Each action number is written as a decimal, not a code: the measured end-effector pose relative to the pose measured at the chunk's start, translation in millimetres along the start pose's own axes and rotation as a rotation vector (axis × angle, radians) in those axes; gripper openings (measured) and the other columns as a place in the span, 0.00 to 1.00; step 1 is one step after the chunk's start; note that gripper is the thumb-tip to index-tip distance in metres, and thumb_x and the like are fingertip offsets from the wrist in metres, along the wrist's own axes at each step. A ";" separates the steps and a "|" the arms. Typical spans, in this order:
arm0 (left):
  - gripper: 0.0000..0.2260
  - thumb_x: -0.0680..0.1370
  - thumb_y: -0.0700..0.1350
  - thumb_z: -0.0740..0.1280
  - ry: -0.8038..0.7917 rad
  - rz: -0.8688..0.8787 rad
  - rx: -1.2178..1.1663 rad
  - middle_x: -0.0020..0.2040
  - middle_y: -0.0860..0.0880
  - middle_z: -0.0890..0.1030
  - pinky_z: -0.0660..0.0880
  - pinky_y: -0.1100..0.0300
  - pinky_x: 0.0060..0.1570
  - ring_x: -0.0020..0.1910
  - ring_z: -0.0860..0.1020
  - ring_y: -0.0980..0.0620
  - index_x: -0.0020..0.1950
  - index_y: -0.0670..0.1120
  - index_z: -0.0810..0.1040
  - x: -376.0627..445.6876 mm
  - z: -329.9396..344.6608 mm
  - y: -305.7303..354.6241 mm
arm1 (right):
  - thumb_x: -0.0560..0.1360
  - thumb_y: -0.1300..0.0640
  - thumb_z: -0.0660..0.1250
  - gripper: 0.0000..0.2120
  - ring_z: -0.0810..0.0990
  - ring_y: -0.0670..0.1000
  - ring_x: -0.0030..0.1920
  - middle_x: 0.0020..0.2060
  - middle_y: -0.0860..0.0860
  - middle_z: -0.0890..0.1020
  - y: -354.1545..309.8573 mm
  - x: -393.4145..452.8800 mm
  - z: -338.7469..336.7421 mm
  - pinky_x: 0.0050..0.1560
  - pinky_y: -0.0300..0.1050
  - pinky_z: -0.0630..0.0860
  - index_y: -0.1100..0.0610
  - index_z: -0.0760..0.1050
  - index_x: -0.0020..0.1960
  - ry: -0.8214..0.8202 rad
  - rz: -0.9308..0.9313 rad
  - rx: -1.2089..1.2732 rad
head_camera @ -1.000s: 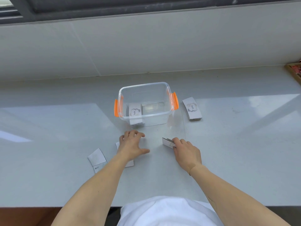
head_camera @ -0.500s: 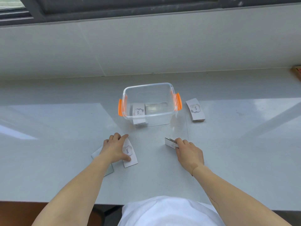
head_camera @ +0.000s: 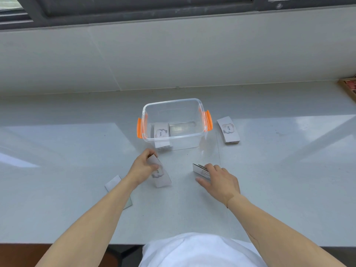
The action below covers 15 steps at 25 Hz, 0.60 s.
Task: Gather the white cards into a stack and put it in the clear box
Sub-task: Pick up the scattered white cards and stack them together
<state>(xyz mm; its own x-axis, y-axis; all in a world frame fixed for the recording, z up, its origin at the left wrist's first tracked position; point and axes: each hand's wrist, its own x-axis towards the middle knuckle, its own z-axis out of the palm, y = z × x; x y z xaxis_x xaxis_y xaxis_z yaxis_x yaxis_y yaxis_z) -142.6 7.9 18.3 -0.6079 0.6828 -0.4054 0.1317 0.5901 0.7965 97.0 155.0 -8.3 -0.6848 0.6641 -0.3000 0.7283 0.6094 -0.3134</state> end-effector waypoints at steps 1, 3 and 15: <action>0.13 0.73 0.31 0.67 -0.039 -0.009 -0.063 0.49 0.47 0.77 0.71 0.60 0.44 0.45 0.74 0.49 0.50 0.47 0.73 0.1 5.4 5.7 | 0.75 0.32 0.56 0.24 0.75 0.54 0.54 0.54 0.47 0.77 0.4 0.1 -0.5 0.45 0.49 0.73 0.47 0.66 0.62 -0.009 0.003 0.002; 0.12 0.73 0.30 0.66 -0.103 -0.024 -0.152 0.47 0.46 0.76 0.69 0.57 0.44 0.45 0.73 0.49 0.49 0.46 0.72 -1.0 18.9 15.9 | 0.72 0.28 0.55 0.28 0.75 0.53 0.55 0.55 0.46 0.77 0.6 -0.2 -0.6 0.45 0.50 0.73 0.47 0.66 0.62 -0.017 0.002 0.001; 0.16 0.70 0.37 0.73 -0.067 0.094 0.031 0.49 0.44 0.76 0.70 0.59 0.45 0.44 0.74 0.51 0.38 0.55 0.70 0.4 105.5 36.5 | 0.78 0.39 0.57 0.18 0.76 0.55 0.51 0.51 0.49 0.78 -3.4 -2.9 3.4 0.41 0.49 0.70 0.49 0.67 0.62 0.043 -0.023 -0.051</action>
<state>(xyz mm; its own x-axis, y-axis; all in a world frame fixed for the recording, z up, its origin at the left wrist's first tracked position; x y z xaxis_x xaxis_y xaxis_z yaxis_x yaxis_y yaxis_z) -55.4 75.1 -0.1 -0.5383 0.7621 -0.3598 0.2101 0.5348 0.8184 96.4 149.5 -9.4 -0.7006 0.6667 -0.2544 0.7134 0.6454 -0.2730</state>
